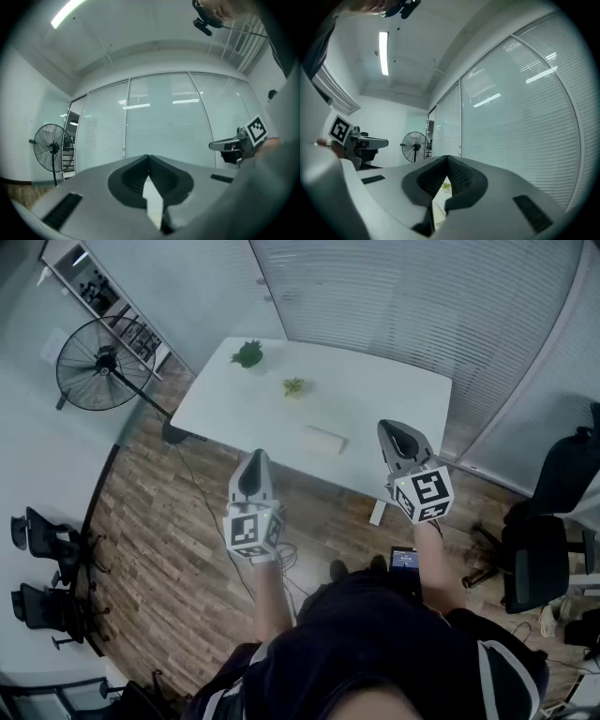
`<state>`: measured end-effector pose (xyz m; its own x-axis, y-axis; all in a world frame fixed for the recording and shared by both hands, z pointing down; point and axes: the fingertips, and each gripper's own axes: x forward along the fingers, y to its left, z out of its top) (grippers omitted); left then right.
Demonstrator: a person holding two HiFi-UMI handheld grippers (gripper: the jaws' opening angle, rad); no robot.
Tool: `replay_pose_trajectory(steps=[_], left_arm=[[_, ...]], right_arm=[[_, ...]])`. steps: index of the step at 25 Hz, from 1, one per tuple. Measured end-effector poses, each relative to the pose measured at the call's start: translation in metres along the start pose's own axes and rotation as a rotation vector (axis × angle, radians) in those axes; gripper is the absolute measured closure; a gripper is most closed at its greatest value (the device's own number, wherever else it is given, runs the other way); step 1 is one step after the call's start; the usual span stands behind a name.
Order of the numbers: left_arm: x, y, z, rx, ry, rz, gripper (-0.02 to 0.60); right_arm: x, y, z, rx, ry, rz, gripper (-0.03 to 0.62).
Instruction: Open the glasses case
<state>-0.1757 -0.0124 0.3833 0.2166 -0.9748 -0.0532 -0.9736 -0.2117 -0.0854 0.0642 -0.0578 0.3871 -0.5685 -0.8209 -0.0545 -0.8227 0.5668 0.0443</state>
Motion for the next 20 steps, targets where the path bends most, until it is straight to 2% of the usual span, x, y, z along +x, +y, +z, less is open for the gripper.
replay_pose_trajectory(steps=[5, 11, 20], left_arm=[[0.009, -0.006, 0.002, 0.004, -0.012, 0.013, 0.583], [0.009, -0.009, 0.008, 0.017, -0.022, 0.078, 0.583], [0.017, -0.031, 0.008, 0.033, 0.002, 0.081, 0.583]], right_arm=[[0.001, -0.011, 0.003, -0.015, -0.012, 0.01, 0.579], [-0.004, -0.021, -0.001, -0.005, -0.002, 0.03, 0.579], [-0.01, -0.03, -0.005, -0.007, -0.018, 0.071, 0.579]])
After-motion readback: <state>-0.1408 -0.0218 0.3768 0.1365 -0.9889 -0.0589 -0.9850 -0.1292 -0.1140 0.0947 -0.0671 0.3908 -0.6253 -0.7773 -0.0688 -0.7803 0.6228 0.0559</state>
